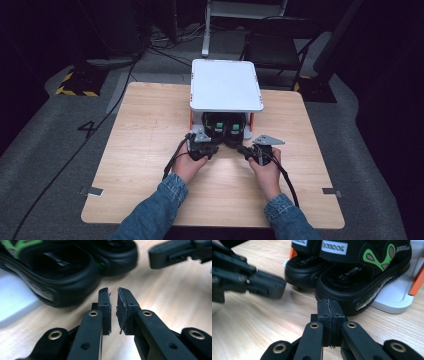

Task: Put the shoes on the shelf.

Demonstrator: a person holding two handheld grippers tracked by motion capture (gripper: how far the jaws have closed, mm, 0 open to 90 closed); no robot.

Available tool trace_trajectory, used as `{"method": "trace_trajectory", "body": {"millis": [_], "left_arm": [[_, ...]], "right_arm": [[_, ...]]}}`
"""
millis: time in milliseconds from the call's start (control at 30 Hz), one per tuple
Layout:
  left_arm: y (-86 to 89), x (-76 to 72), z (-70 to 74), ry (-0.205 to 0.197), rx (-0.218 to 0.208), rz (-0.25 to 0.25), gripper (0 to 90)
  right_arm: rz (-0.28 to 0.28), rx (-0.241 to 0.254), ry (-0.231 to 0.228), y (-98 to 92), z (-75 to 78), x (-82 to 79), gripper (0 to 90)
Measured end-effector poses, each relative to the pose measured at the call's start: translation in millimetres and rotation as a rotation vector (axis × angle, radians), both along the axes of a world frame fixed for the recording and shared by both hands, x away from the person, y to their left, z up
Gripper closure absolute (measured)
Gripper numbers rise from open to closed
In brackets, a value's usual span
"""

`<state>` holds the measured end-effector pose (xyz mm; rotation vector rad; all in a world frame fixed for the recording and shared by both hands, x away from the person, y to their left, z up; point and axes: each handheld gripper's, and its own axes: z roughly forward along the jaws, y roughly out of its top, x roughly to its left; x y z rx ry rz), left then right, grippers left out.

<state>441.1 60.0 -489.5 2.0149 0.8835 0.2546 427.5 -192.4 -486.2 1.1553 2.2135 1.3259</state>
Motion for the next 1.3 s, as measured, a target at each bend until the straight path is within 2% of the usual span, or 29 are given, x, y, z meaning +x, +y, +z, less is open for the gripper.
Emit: {"method": "trace_trajectory", "body": {"millis": [67,100,167,267,300,367,433,600,667,767,800,933,1000,1067,1167,1200,1233,1300], "left_arm": [[2.3,4.6,0.5,-0.018,0.006,0.018,82.5],[3.3,6.8,0.1,-0.015,0.008,0.020,83.3],[5.7,11.2,0.3,0.014,-0.017,0.024,87.5],[4.5,17.6,1.9,0.015,0.004,0.018,88.7],[3.3,20.4,1.7,0.011,0.014,0.018,88.2],[1.4,24.3,-0.2,0.005,0.002,0.024,87.9],[-0.9,31.1,-1.1,0.005,-0.003,0.024,87.6],[-7.3,45.8,-1.7,0.011,0.007,0.021,87.0],[-6.7,53.8,-3.7,0.009,-0.007,0.027,87.9],[-4.9,62.9,-5.5,-0.005,0.004,0.045,87.3],[-2.6,67.2,-5.6,-0.023,0.019,0.048,87.2],[0.3,79.0,-8.0,-0.035,0.000,0.081,87.1],[1.4,83.4,-8.6,-0.030,-0.020,0.088,85.6],[2.0,83.3,-8.5,-0.036,-0.036,0.082,81.5],[4.2,78.0,-6.9,-0.051,-0.031,0.047,70.9],[5.9,74.5,-5.6,-0.042,-0.026,0.039,68.2],[7.2,68.2,-3.9,-0.029,-0.021,0.062,66.3],[11.1,58.2,-0.3,0.000,-0.017,0.035,63.6]], "right_arm": [[-0.015,-0.008,0.003,-0.3,-2.7,2.5,89.9],[-0.026,-0.012,0.001,-0.6,-4.0,3.8,89.9],[-0.045,-0.017,-0.003,-1.7,-6.0,6.6,89.9],[-0.063,-0.002,-0.002,-3.5,-6.6,12.2,89.9],[-0.069,-0.008,-0.007,-3.4,-6.0,13.6,89.8],[-0.087,-0.036,-0.025,-2.0,-4.0,18.8,89.8],[-0.103,-0.070,-0.039,-1.6,-3.4,26.3,89.8],[-0.146,-0.091,-0.049,-3.2,-4.7,46.5,89.4],[-0.157,-0.079,-0.048,-4.6,-5.0,55.2,88.5],[-0.163,-0.059,-0.044,-3.7,-5.6,66.3,88.4],[-0.164,-0.064,-0.045,-2.0,-5.7,70.2,88.7],[-0.164,-0.098,-0.058,3.9,-6.1,85.0,87.1],[-0.169,-0.095,-0.064,3.7,-7.1,90.6,84.3],[-0.175,-0.077,-0.055,2.1,-6.8,94.5,80.7],[-0.161,-0.094,-0.069,0.7,-5.2,91.7,74.9],[-0.155,-0.088,-0.070,0.6,-3.9,88.1,72.8],[-0.142,-0.082,-0.076,0.1,-1.9,84.4,70.3],[-0.116,-0.077,-0.088,-0.3,3.5,75.8,64.4]]}}
